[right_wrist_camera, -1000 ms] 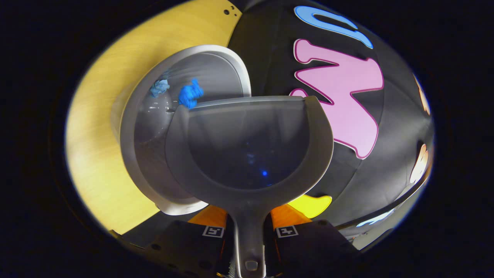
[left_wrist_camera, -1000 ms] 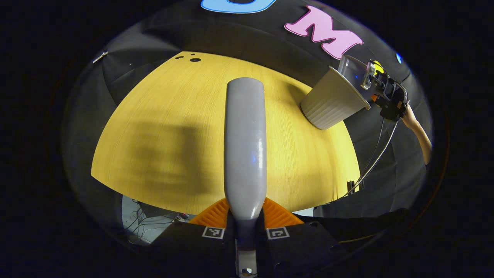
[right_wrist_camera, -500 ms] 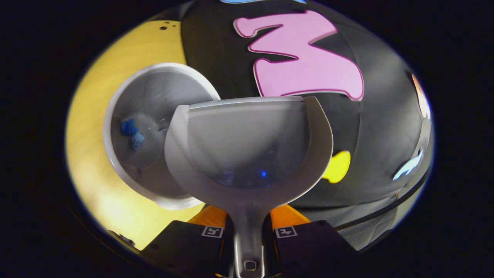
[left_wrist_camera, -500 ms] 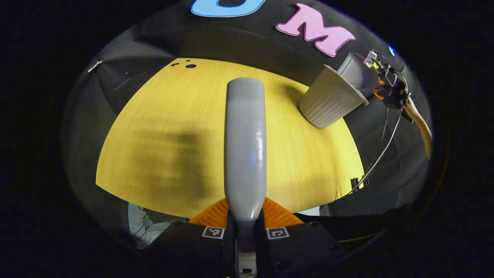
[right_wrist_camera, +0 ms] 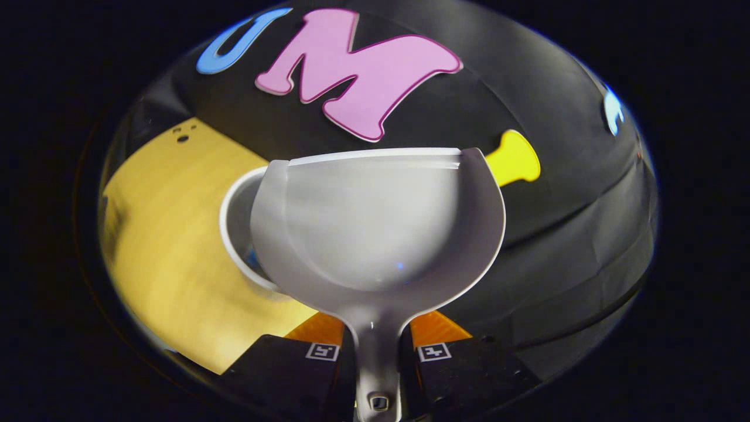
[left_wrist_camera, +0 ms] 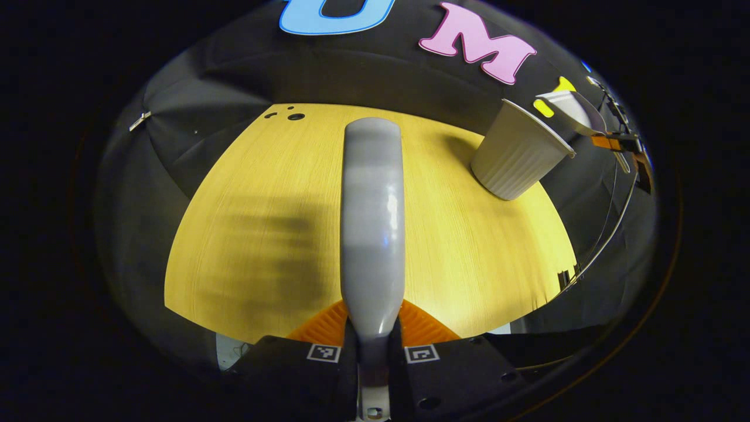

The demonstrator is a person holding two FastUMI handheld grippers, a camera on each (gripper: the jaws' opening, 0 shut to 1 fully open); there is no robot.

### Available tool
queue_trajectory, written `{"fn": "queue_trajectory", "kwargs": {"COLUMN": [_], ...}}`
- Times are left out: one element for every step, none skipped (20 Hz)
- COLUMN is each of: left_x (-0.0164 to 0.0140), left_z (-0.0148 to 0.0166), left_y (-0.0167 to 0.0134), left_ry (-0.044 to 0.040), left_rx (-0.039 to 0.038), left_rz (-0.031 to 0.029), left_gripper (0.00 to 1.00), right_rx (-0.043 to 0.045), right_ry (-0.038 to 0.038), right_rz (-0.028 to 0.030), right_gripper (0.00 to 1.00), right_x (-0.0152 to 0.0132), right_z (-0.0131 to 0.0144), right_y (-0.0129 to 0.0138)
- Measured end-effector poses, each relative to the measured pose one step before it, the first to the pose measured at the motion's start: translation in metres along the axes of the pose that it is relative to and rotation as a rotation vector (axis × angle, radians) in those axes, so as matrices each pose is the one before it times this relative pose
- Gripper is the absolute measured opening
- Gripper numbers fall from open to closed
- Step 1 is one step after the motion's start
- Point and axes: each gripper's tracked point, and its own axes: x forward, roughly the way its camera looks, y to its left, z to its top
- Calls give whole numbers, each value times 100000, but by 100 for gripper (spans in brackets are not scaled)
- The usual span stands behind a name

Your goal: Pick up the small broom and dustpan from the desktop, sweep the trash into the dustpan with the broom, and then empty the trash into the garbage bin.

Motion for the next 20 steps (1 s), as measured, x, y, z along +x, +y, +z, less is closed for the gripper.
{"fn": "queue_trajectory", "kwargs": {"left_x": [396, 304, 275, 372, 307, 347, 285, 261, 172, 200, 133, 298, 161, 59, 51, 128, 83, 74, 45, 134], "left_z": [129, -109, 42, 77, 21, -65, 177, 35, 68, 56, 92, -39, 62, -94, 38, -75, 5, -157, -96, -158], "left_y": [533, 510, 559, 779, 617, 619, 660, 392, 631, 783, 902, 835, 805, 632, 498, 442, 454, 247, 149, 60], "left_ry": [303, -3, 67, 16, 302, 87, -64, -152, -255, -138, 117, 153, 190, 319, 166, 92, 233, 209, 362, 300], "left_rx": [-1486, -1166, -741, -664, -725, -925, -1143, -882, -925, -917, -737, -366, -192, -167, -212, -320, -636, -773, -682, -236], "left_rz": [184, 478, 913, 995, 816, 589, 456, 546, 761, 847, 1590, 1669, 1541, 1370, 1158, 1012, 657, 324, 210, 125], "left_gripper": [25, 25, 25, 25, 25, 25, 25, 25, 25, 25, 25, 25, 25, 25, 22, 25, 25, 25, 25, 25], "right_rx": [6729, 7326, 4988, 4072, 2038, -323, -746, 1595, 3174, 3556, 3063, 1795, 103, -940, -1725, -1523, -908, -148, 596, 757], "right_ry": [38, 65, -205, -407, -125, 388, -129, -707, 332, 214, 513, 1026, 1002, 977, 1209, 1336, 1291, 1785, 1709, 1935], "right_rz": [3688, 3524, 3469, 3704, 2944, 1937, 1851, 3107, 4389, 5275, 4784, 3583, 2608, 1759, 1308, 1502, 1867, 2719, 2666, 2152], "right_gripper": [34, 34, 34, 34, 29, 34, 34, 33, 34, 38, 34, 34, 34, 33, 34, 34, 34, 34, 34, 34], "right_x": [-606, -238, 404, -452, -402, -1222, -604, -545, -425, -510, -491, -261, -167, 68, 172, 294, 157, 444, 620, 722], "right_z": [416, 432, 52, -45, -201, -523, -258, -224, -378, -483, -819, -691, -700, -765, -707, -760, -845, -773, -834, -795], "right_y": [451, 560, 822, 1152, 1109, 1010, 613, 1425, 1568, 2004, 2156, 1690, 1372, 1196, 1025, 985, 1186, 1311, 1112, 1019]}}
